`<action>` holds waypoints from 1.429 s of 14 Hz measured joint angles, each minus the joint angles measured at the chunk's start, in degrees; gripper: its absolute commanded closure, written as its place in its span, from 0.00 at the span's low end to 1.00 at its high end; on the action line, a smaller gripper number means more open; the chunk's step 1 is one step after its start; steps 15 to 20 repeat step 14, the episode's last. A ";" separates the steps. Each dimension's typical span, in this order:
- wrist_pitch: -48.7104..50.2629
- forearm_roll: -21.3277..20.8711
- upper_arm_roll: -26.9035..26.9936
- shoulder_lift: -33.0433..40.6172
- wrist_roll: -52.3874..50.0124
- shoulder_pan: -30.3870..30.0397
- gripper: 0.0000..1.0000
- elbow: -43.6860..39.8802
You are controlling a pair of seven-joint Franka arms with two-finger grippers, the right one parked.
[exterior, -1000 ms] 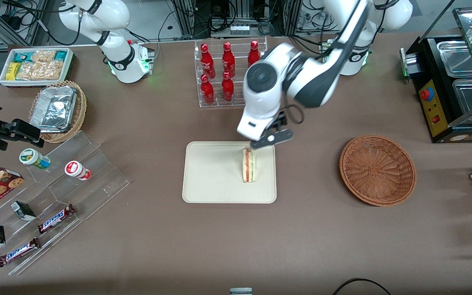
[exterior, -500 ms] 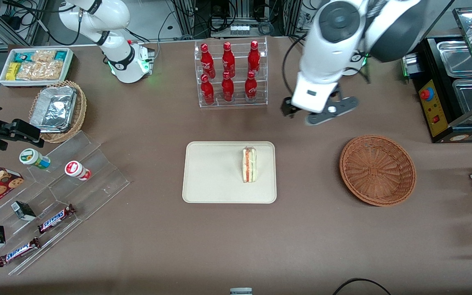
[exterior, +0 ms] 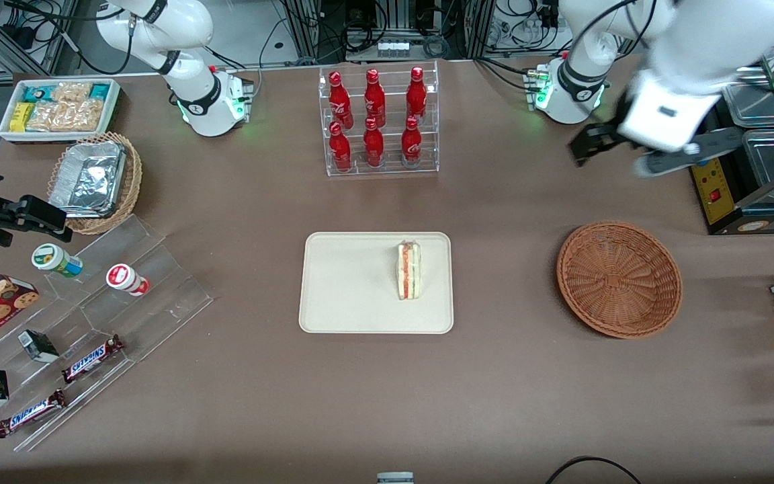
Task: Place sandwich from basket to tray
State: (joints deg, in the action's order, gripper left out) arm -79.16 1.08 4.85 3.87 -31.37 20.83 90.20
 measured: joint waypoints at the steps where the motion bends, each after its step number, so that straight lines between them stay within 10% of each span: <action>1: 0.46 0.00 0.03 0.67 3.29 -2.16 0.00 0.35; 11: 0.13 0.00 -7.23 2.78 20.16 -20.96 0.00 2.31; 20: -0.21 0.00 -9.29 0.37 20.10 -21.71 0.00 0.62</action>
